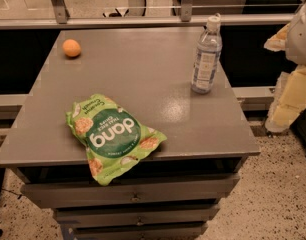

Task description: Move blue plastic bottle near orange

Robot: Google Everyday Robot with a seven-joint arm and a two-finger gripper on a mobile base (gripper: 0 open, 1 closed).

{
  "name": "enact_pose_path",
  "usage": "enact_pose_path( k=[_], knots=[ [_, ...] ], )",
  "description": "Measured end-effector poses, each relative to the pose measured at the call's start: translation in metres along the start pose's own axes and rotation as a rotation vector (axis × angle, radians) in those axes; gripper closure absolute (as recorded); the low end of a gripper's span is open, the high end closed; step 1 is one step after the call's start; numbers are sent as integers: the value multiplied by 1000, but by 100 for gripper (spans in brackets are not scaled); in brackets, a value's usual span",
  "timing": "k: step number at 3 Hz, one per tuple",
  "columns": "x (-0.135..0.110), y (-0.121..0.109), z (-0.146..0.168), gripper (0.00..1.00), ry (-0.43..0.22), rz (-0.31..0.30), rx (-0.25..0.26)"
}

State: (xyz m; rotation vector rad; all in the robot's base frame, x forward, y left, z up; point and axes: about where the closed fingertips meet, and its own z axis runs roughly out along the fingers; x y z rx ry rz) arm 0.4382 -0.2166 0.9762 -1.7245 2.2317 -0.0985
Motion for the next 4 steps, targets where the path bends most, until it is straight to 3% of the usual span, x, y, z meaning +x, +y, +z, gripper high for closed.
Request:
enact_pose_path(
  k=[2, 4],
  knots=[
    [0, -23, 15, 0, -34, 14, 35],
    [-10, -86, 64, 0, -153, 74, 118]
  ],
)
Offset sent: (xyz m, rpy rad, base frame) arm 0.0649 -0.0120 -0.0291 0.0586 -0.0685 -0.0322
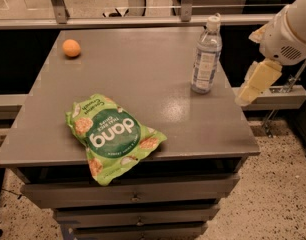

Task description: Move blue plastic bottle near orange

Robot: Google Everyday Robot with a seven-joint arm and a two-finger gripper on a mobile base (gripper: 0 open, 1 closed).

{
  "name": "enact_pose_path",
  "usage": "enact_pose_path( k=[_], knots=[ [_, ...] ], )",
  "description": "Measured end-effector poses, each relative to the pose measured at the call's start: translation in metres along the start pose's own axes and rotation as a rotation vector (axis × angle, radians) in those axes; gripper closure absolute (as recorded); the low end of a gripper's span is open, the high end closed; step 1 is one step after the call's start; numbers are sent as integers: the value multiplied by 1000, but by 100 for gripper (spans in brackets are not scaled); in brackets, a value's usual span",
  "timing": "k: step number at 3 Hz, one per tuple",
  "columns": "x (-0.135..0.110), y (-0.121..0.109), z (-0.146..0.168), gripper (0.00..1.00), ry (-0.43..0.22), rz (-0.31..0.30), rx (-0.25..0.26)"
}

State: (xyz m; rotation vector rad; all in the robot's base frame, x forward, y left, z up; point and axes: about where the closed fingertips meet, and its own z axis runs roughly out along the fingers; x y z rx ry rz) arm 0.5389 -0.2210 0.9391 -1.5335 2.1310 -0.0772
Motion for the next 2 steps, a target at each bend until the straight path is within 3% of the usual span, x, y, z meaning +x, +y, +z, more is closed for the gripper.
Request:
enact_pose_path(
  k=[2],
  knots=[
    [-23, -46, 36, 0, -187, 89, 47]
  ],
)
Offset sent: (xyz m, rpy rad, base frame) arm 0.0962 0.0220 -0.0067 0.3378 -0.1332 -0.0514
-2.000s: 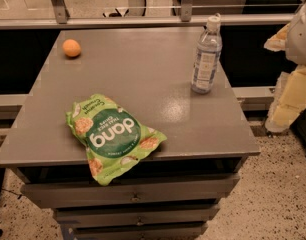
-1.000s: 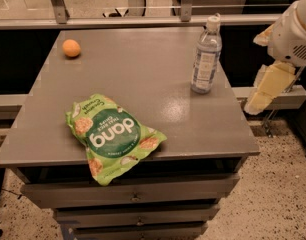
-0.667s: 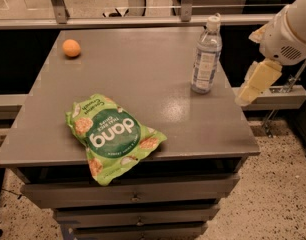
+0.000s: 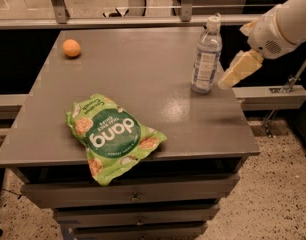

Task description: Move blue plastic bottle near orange

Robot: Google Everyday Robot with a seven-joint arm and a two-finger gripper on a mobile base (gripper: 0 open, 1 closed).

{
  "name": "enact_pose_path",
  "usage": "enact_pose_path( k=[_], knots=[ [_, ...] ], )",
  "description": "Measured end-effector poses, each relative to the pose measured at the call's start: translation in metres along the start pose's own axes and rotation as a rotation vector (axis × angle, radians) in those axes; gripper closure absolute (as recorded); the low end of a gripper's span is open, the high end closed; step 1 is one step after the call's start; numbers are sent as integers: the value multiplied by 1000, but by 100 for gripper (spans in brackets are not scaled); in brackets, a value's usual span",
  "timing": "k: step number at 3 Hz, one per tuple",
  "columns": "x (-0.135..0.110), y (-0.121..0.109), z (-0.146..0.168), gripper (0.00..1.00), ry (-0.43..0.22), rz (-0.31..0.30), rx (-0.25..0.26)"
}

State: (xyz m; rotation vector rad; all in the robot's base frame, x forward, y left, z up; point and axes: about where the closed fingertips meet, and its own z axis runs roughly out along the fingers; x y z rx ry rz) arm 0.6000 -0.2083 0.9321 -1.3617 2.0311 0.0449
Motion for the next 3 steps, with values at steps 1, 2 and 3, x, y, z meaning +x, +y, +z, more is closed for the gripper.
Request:
enact_pose_path(
  k=[1, 2, 3],
  knots=[
    [-13, -14, 15, 0, -117, 59, -5],
    [-24, -24, 28, 0, -237, 125, -25],
    [-30, -28, 38, 16, -329, 206, -66]
  ],
)
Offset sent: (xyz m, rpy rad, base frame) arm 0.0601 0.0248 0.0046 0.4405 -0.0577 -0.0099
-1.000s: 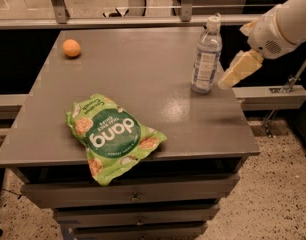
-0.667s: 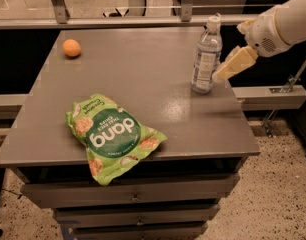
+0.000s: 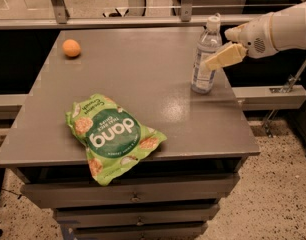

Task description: Move blue plastic bottle near orange

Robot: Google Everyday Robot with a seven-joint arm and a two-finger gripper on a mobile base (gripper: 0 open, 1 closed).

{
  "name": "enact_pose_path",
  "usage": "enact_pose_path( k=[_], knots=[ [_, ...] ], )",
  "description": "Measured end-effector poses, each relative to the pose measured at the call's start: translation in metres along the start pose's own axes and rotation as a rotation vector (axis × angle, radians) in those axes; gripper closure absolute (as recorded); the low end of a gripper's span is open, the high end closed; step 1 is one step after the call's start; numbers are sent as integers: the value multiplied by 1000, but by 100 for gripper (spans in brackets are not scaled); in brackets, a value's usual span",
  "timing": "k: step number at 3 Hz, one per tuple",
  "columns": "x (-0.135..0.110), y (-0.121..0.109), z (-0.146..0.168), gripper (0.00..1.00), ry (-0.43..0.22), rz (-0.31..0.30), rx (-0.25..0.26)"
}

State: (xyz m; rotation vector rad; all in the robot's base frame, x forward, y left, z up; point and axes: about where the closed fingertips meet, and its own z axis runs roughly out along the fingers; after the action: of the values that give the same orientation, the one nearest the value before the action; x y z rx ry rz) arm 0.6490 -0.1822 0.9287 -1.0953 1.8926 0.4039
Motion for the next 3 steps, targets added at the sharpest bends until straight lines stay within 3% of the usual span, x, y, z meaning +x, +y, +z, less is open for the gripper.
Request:
enact_pose_path(
  k=[1, 2, 3],
  knots=[
    [0, -1, 5, 40, -57, 63, -27],
    [-4, -4, 5, 63, -94, 85, -38],
    [-25, -12, -3, 87, -142, 78, -30]
  ],
)
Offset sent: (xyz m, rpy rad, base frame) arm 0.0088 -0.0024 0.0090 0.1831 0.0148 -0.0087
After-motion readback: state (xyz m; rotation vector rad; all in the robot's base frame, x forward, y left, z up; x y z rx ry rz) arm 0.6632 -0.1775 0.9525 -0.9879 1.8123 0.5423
